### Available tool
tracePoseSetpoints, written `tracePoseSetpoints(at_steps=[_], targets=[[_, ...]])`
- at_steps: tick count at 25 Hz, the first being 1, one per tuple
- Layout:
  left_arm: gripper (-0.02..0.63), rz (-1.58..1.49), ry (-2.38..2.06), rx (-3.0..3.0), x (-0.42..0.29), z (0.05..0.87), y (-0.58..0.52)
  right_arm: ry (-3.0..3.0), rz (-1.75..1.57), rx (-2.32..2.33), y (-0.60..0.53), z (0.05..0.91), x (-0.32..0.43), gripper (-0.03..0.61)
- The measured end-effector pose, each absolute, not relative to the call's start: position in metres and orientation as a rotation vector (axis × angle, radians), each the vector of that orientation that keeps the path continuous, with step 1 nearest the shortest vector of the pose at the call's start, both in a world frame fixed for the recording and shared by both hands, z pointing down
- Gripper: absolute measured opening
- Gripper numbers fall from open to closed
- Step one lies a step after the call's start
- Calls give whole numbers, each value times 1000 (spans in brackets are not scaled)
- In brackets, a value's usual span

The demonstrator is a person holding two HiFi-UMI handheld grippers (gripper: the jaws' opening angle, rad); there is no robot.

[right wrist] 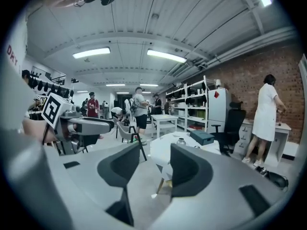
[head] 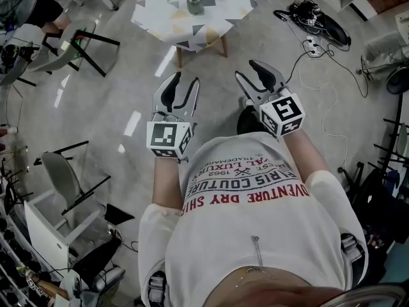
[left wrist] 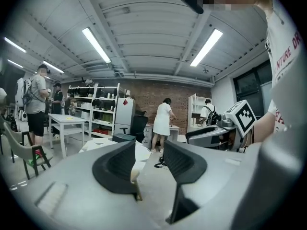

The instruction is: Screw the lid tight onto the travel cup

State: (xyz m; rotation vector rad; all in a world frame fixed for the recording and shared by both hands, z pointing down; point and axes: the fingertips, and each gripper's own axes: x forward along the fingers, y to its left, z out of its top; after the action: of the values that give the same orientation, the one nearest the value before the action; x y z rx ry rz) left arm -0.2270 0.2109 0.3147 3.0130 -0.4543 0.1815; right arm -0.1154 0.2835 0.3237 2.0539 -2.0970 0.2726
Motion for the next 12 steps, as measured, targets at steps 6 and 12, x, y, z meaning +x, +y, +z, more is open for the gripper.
tracePoseSetpoints(at_steps=[6, 12], targets=[[170, 259, -622, 2973, -176, 333, 174, -2196, 315, 1920, 241, 346, -55, 167], [170, 307, -793, 2907, -95, 337, 139, -2302, 353, 1751, 187, 352, 34, 167]])
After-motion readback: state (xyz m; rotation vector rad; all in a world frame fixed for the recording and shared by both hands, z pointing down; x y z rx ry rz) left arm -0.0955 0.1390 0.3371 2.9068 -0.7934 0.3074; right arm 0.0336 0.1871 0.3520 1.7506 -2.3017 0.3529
